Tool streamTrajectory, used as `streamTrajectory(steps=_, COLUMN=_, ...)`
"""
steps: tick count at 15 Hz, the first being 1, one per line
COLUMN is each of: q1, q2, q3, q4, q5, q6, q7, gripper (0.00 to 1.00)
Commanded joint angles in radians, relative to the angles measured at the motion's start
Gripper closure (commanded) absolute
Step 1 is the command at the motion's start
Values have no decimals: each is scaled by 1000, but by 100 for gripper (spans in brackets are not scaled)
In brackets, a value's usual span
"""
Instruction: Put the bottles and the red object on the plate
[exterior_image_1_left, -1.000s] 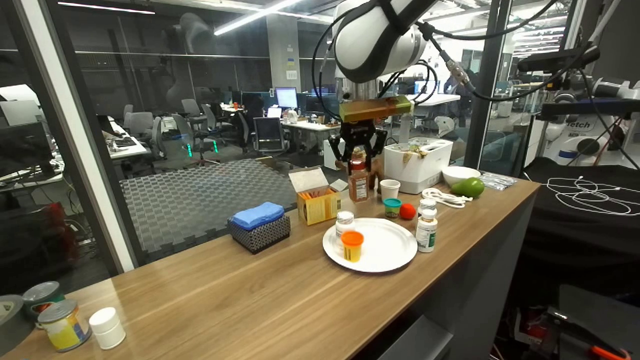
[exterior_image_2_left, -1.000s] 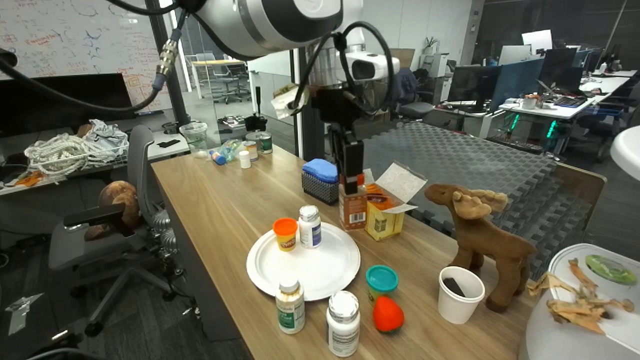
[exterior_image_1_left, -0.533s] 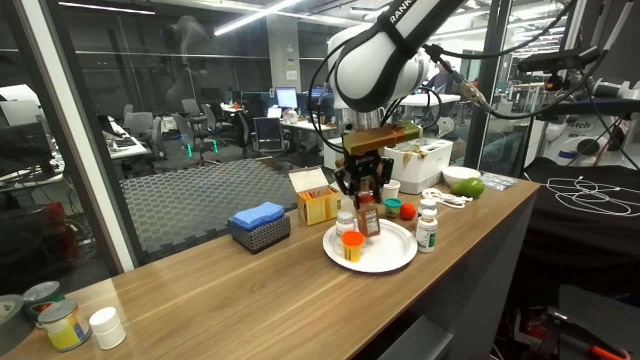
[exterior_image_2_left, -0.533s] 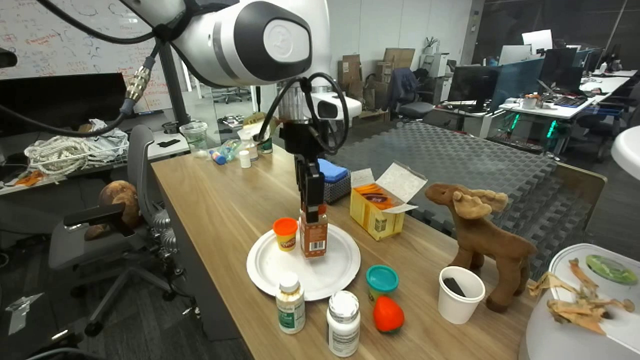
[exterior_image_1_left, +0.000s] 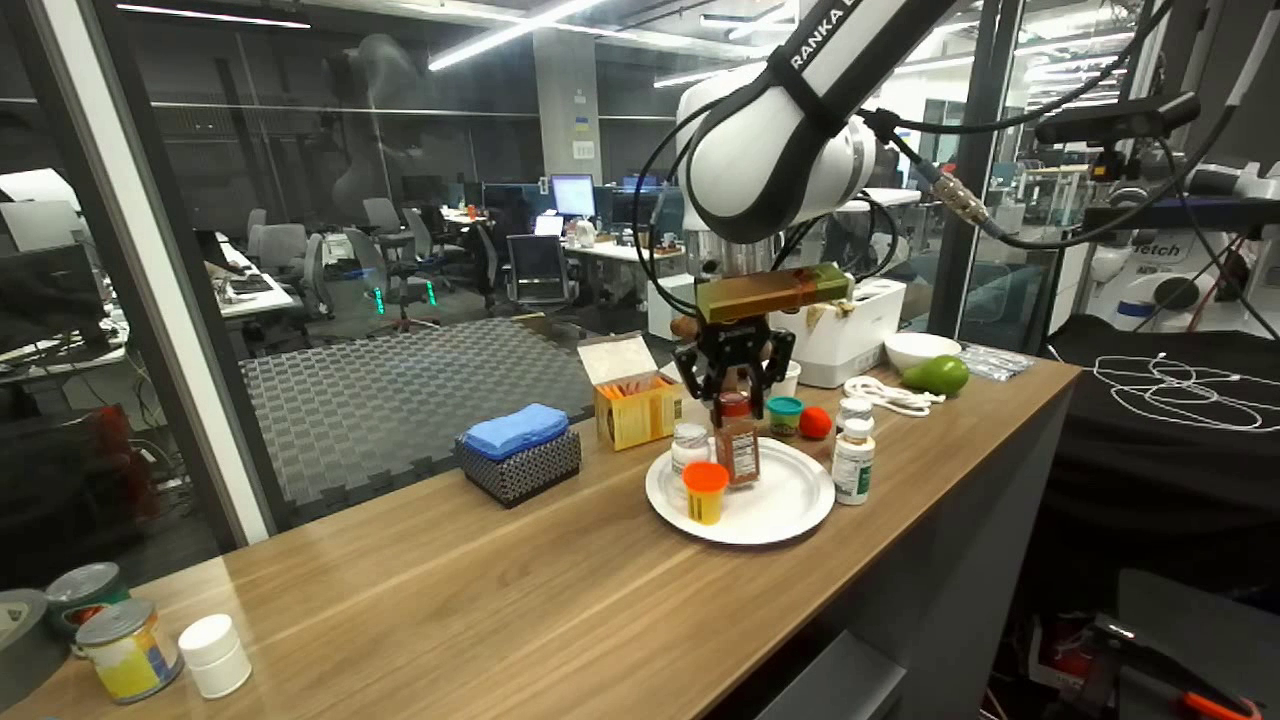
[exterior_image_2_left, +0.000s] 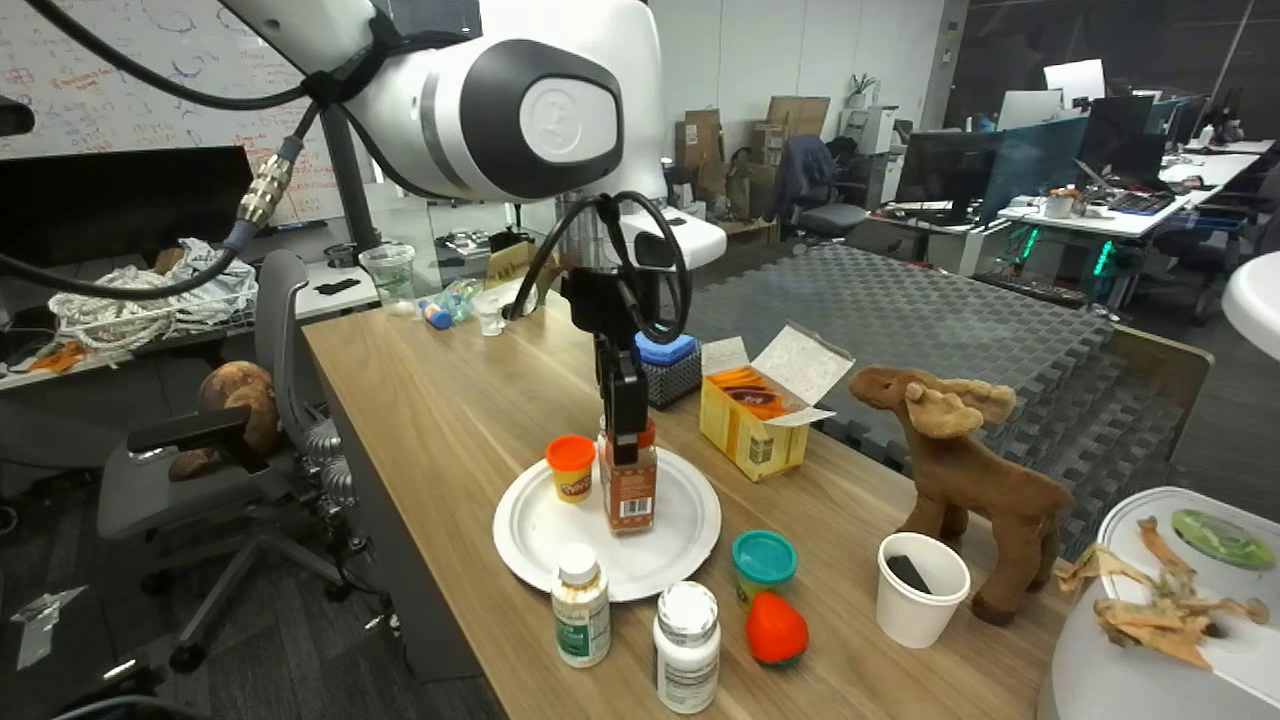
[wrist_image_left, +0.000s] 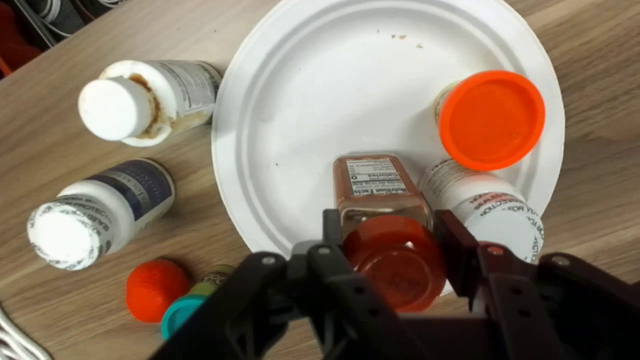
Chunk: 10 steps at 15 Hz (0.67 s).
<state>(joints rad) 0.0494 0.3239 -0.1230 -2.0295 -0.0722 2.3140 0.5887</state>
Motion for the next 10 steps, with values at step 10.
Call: streamTrajectory(steps=10, q1=-35, q2=-8, q3=-1, q4=-14, q5=110, q6=118, q7=27, gripper=76)
